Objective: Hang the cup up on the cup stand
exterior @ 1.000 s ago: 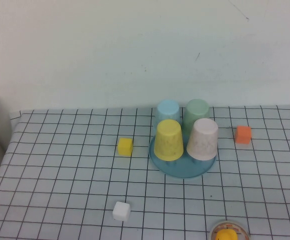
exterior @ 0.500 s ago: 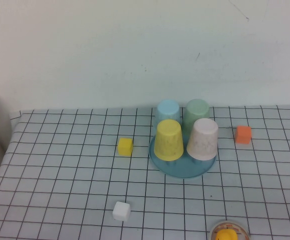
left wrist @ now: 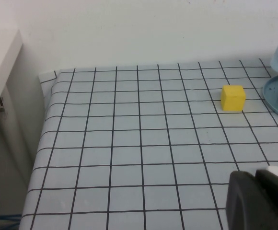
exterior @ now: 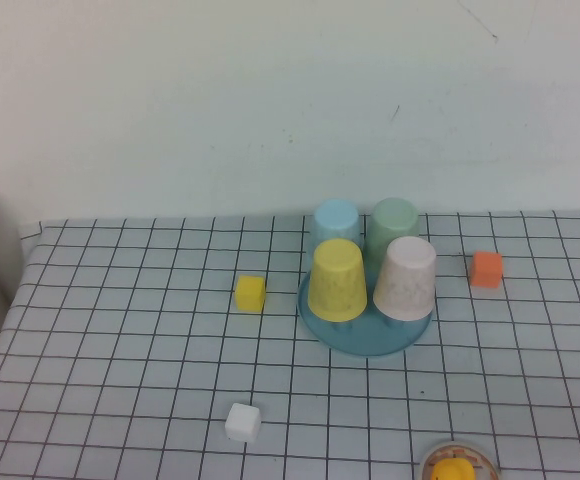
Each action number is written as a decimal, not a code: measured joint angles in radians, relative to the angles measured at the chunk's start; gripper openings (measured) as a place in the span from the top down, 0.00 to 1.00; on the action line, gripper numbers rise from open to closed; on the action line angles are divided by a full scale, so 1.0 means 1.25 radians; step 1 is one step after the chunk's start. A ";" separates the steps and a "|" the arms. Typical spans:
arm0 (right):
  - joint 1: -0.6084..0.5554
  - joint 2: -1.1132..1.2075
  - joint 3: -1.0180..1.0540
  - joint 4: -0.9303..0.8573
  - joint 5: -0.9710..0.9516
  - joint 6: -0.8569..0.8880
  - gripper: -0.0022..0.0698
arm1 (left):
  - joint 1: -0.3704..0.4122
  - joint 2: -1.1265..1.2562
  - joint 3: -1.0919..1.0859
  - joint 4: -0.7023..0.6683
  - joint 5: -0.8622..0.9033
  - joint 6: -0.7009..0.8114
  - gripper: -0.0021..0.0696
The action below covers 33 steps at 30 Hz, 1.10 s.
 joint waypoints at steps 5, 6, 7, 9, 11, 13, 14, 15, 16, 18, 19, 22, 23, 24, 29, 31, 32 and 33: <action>0.000 0.000 0.000 0.000 0.000 0.000 0.97 | 0.000 0.000 0.000 0.000 0.000 0.000 0.97; 0.000 -0.005 0.000 0.000 0.000 0.000 0.97 | 0.000 0.000 0.000 -0.001 0.000 0.000 0.97; -0.002 -0.017 0.000 0.000 0.000 -0.002 0.97 | 0.000 0.000 0.000 -0.002 0.000 0.000 0.97; -0.026 -0.054 0.000 0.000 0.000 -0.016 0.97 | 0.000 0.000 0.000 -0.002 0.000 0.000 0.97; -0.066 -0.096 0.000 0.000 0.000 -0.021 0.97 | 0.000 0.000 0.000 -0.002 0.000 0.000 0.97; -0.139 -0.155 0.000 0.013 -0.012 -0.023 0.97 | 0.000 0.000 0.000 -0.002 0.000 0.000 0.97; -0.183 -0.182 0.000 0.019 -0.021 -0.023 0.97 | 0.000 0.000 0.000 -0.002 0.000 0.000 0.97; -0.229 -0.210 0.000 0.024 -0.032 -0.023 0.97 | 0.000 0.000 0.000 -0.002 0.000 0.000 0.97; -0.268 -0.238 0.000 0.026 -0.042 -0.023 0.97 | 0.000 0.000 0.000 -0.002 0.000 0.000 0.97; -0.369 -0.291 0.000 0.027 -0.076 -0.023 0.97 | 0.000 0.000 0.000 -0.002 0.000 0.000 0.97; -0.421 -0.311 0.000 0.027 -0.089 -0.023 0.97 | 0.000 0.000 0.000 -0.002 0.000 0.000 0.97; -0.561 -0.370 0.000 0.027 -0.125 -0.023 0.97 | 0.000 0.000 0.000 -0.002 0.000 0.002 0.97; -0.606 -0.386 0.000 0.027 -0.130 -0.023 0.97 | 0.000 0.000 0.000 -0.002 0.000 0.005 0.97; -0.648 -0.400 0.000 0.031 -0.131 -0.023 0.97 | 0.000 0.000 0.000 -0.002 0.000 0.007 0.97; -0.770 -0.434 0.029 0.049 -0.160 -0.023 0.97 | 0.000 0.000 0.000 -0.002 0.000 0.013 0.97; -0.782 -0.438 0.049 0.055 -0.162 -0.023 0.97 | 0.000 0.000 0.000 -0.002 0.000 0.014 0.97; -0.786 -0.438 0.059 0.055 -0.162 -0.023 0.97 | 0.000 0.000 0.000 -0.002 0.000 0.014 0.97; -0.786 -0.438 0.066 0.057 -0.160 -0.023 0.97 | 0.000 0.000 0.000 -0.002 0.000 0.016 0.97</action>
